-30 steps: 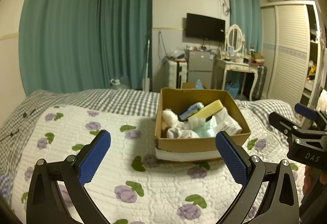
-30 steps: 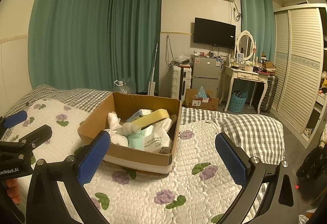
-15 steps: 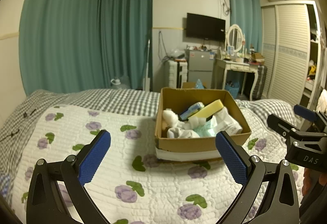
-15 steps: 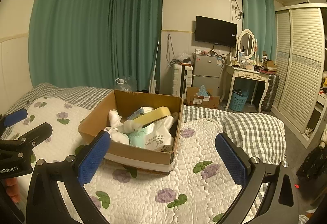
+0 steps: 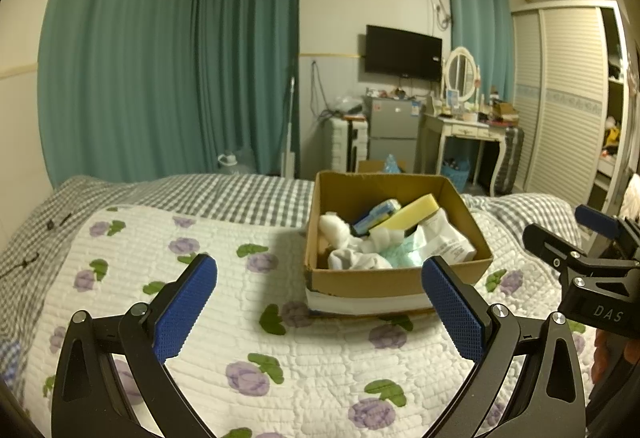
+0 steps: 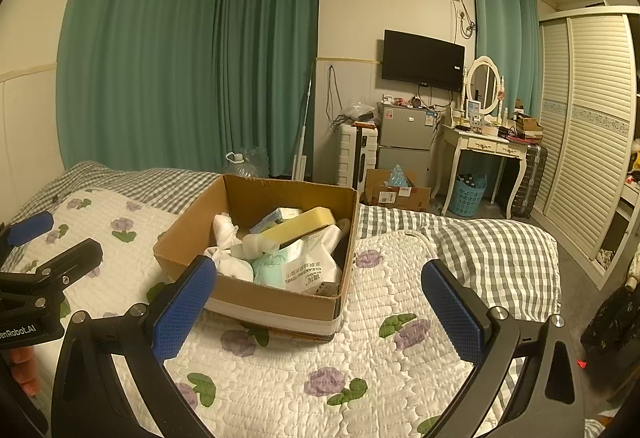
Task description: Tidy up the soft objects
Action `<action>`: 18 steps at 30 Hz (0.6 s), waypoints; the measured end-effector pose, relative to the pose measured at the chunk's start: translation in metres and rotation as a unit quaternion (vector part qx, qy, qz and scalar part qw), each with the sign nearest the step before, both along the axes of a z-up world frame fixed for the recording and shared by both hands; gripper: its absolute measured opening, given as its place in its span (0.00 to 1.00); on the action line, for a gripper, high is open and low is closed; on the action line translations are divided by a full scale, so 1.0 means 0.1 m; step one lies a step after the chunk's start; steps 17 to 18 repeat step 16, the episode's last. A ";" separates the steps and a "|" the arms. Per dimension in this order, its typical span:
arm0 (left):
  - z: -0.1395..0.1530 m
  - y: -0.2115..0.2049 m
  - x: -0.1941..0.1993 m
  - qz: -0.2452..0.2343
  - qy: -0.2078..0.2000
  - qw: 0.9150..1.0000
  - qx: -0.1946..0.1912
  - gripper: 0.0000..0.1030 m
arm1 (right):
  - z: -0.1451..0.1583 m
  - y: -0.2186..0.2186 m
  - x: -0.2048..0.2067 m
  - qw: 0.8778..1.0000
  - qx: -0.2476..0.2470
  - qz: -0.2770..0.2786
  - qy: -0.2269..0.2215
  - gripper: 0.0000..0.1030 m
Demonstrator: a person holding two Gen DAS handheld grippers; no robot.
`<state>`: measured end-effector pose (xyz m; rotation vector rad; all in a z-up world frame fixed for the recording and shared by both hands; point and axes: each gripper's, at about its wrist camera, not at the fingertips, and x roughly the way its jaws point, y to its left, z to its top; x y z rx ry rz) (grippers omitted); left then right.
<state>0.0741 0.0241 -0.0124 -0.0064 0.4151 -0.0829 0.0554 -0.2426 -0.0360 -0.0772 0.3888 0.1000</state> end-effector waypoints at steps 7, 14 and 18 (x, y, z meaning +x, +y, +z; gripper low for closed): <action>0.00 0.00 0.00 0.000 0.000 1.000 0.000 1.00 | -0.02 0.00 0.00 1.000 0.000 0.001 0.002 1.00; -0.02 0.01 0.00 0.002 0.004 1.000 0.002 1.00 | -0.02 0.00 0.01 1.000 0.001 0.001 0.003 1.00; -0.03 0.01 0.00 0.003 0.006 1.000 0.005 1.00 | -0.03 0.00 0.01 1.000 0.002 0.000 0.003 1.00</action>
